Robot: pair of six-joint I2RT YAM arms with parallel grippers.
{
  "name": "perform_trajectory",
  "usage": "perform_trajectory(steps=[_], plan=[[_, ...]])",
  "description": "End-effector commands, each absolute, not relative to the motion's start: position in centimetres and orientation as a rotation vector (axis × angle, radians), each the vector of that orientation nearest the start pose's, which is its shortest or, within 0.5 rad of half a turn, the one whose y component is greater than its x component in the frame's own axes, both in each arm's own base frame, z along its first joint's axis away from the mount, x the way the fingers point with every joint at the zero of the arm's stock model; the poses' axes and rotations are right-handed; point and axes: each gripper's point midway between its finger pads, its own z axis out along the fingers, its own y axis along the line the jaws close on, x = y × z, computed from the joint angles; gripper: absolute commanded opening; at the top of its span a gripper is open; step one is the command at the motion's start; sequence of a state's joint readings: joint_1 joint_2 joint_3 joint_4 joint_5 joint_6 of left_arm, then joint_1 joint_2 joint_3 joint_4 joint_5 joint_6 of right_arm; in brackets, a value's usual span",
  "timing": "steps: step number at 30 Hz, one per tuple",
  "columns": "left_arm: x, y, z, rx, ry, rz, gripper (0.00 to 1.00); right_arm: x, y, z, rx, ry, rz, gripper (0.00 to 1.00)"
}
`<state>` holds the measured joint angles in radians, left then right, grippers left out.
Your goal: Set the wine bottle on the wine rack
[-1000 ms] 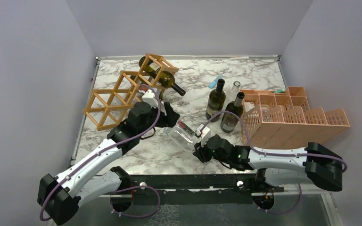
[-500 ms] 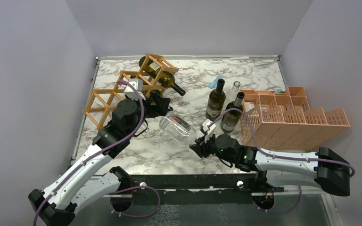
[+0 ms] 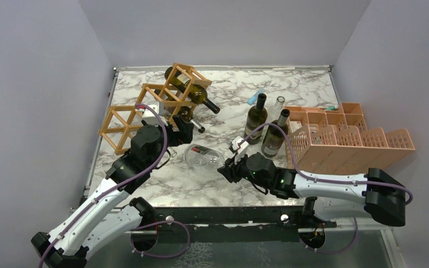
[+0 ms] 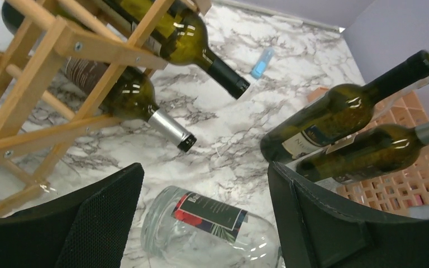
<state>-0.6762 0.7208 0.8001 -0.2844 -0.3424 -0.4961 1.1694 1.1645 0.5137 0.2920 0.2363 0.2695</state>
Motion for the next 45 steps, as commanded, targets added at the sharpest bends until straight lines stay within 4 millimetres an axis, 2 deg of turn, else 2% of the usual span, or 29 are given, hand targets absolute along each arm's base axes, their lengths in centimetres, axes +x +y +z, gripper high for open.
perform_trajectory(steps=[1, 5, 14, 17, 21, 29, 31, 35, 37, 45], plan=[[24.7, -15.4, 24.9, -0.117, 1.867, -0.563, 0.87, 18.6, 34.2, 20.4, -0.534, 1.709, 0.849, 0.01], [24.0, -16.2, 21.6, -0.097, 1.947, -0.595, 0.89, 17.5, 33.4, 17.7, -0.589, 1.791, 0.834, 0.01], [23.2, -18.5, 14.9, -0.011, 2.131, -0.629, 0.93, 14.1, 30.7, 9.4, -0.77, 2.097, 0.742, 0.01], [22.7, -19.7, 13.0, 0.025, 2.188, -0.682, 0.94, 13.3, 30.2, 7.5, -0.787, 2.17, 0.731, 0.03], [22.4, -20.3, 11.1, 0.042, 2.237, -0.712, 0.94, 12.8, 30.1, 5.6, -0.815, 2.242, 0.702, 0.07], [22.4, -21.0, 10.3, 0.093, 2.256, -0.741, 0.92, 12.6, 30.4, 3.1, -0.879, 2.33, 0.627, 0.15], [22.3, -21.0, 10.0, 0.101, 2.263, -0.738, 0.89, 12.8, 30.5, 2.8, -0.878, 2.338, 0.612, 0.21], [22.0, -21.1, 9.3, 0.12, 2.286, -0.742, 0.82, 13.1, 30.9, 2.7, -0.878, 2.332, 0.605, 0.39], [21.8, -21.2, 9.2, 0.127, 2.296, -0.748, 0.78, 13.3, 31.3, 2.6, -0.892, 2.327, 0.598, 0.43], [21.5, -21.5, 9.0, 0.144, 2.307, -0.77, 0.68, 14.3, 32.4, 1.9, -0.931, 2.325, 0.542, 0.48]])
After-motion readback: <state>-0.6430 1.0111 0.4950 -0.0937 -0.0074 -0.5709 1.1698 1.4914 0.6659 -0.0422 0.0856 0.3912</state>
